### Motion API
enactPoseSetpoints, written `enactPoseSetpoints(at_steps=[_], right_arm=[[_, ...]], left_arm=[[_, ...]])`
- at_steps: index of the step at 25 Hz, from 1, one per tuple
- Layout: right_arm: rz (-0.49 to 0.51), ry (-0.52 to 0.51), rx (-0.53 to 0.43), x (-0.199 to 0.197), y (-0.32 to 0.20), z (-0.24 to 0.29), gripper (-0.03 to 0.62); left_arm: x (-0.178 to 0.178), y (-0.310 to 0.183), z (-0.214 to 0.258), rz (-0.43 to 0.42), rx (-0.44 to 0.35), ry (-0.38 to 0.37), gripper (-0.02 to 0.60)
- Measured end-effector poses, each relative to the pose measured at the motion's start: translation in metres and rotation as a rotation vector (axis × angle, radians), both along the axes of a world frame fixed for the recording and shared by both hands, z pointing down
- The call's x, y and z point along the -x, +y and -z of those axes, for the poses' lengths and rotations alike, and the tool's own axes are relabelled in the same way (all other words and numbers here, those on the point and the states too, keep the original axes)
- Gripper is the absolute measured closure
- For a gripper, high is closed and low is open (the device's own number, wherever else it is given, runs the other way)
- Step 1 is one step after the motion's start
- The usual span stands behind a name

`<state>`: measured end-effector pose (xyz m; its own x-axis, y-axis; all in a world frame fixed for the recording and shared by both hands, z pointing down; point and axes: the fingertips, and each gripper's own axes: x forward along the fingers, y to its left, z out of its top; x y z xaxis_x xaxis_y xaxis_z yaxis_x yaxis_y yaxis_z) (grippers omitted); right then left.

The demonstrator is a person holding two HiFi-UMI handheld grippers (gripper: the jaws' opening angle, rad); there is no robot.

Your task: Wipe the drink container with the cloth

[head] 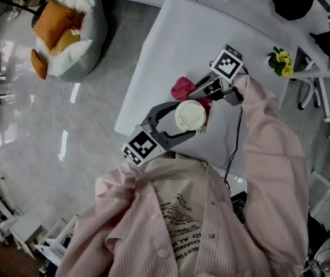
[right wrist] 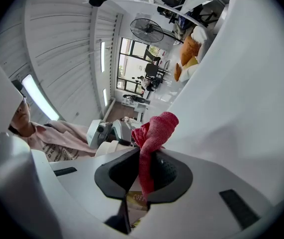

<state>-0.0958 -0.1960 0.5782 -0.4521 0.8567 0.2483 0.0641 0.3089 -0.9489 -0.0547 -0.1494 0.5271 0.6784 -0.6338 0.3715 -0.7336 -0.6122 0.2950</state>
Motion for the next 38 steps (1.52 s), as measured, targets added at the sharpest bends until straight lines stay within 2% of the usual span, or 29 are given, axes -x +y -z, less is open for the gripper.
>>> enactPoseSetpoints(at_steps=[15, 27, 38], right_arm=[[0.020, 0.058, -0.038, 0.010, 0.006, -0.035, 0.554], [0.005, 0.095, -0.170, 0.011, 0.009, -0.070, 0.554], [-0.029, 0.074, -0.221, 0.011, 0.006, -0.067, 0.554]], left_arm=[[0.001, -0.001, 0.000, 0.001, 0.008, 0.008, 0.207], [0.001, 0.000, 0.000, 0.003, 0.007, 0.009, 0.207], [0.001, 0.000, 0.001, -0.006, 0.000, 0.008, 0.207]])
